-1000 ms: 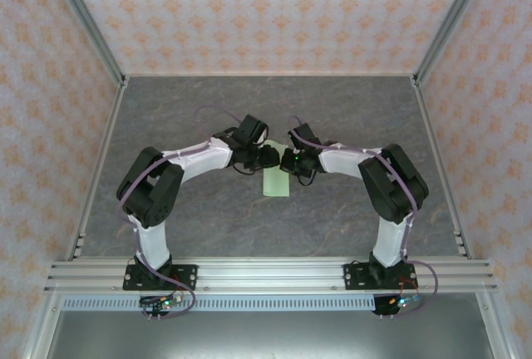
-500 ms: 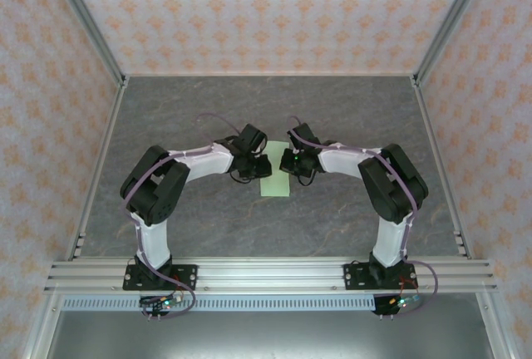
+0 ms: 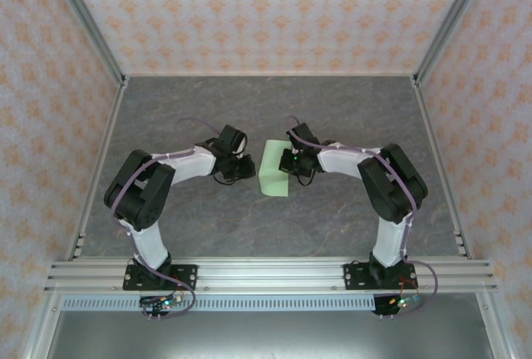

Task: Fold a paper plane with a square sheet of paper (fold left side to right side)
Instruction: First fold the square sheet of paper in half at the center of the table, then hold the square sheet of paper at the center of the table.

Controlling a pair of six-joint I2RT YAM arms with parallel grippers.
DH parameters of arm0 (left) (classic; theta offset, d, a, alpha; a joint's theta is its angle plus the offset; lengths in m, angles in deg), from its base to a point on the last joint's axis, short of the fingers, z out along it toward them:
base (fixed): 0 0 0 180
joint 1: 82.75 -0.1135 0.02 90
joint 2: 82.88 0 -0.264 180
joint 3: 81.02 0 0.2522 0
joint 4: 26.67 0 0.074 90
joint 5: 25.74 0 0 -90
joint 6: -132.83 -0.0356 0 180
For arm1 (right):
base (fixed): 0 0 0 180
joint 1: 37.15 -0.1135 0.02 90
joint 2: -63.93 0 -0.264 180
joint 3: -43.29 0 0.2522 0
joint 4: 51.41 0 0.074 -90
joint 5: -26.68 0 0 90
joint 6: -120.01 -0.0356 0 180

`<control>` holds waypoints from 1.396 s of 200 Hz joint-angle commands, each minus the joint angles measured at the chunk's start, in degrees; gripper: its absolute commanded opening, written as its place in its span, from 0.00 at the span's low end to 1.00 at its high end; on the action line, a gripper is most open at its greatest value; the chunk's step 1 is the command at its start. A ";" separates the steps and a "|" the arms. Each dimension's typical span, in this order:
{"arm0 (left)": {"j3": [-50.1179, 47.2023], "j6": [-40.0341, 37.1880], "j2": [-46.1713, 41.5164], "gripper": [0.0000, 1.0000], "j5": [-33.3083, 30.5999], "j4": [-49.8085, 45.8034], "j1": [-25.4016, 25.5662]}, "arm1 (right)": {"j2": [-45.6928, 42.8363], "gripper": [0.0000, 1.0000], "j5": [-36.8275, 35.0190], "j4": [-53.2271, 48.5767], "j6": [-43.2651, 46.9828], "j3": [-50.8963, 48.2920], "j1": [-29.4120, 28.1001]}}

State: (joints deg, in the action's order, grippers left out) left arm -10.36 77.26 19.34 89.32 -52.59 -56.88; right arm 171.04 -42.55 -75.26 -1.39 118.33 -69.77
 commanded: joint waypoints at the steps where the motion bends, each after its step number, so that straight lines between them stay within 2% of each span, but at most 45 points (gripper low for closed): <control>1: -0.62 0.06 -3.42 0.17 3.69 3.18 0.10 | 3.40 0.08 -2.67 -7.41 0.86 -1.07 -0.17; 24: 0.27 2.40 -1.56 0.17 7.96 8.29 0.86 | 3.39 0.08 -2.68 -7.43 0.87 -1.07 -0.25; 48: 3.50 3.26 2.46 0.17 8.95 9.44 2.44 | 3.43 0.08 -2.67 -7.45 0.81 -1.07 -0.26; 85: 6.70 3.51 6.81 0.16 6.43 9.70 3.75 | 3.37 0.08 -2.41 -7.49 0.78 -0.89 -0.42; 127: 5.04 2.84 9.65 0.16 3.90 8.79 4.18 | 3.02 0.08 -1.57 -6.51 0.88 -1.15 -0.45; 172: 1.11 2.64 8.45 0.16 1.60 7.26 5.91 | 0.00 0.08 3.20 0.47 0.79 -2.48 0.41; 221: 0.07 3.17 9.14 0.15 -0.05 6.74 6.76 | -5.23 0.07 11.36 10.24 -0.63 -2.10 5.06; 239: 0.18 3.18 9.28 0.15 -0.09 6.76 6.78 | -4.79 0.07 13.93 14.75 -1.84 -1.51 5.64; 279: 0.71 3.27 9.85 0.15 0.08 6.71 6.83 | 0.98 0.07 14.65 14.95 -2.52 3.10 5.51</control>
State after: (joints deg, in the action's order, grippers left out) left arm -7.71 80.32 27.01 91.03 -40.31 -51.22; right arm 168.61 -30.16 -63.54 -2.77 118.24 -64.02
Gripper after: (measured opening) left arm 0.151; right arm 0.073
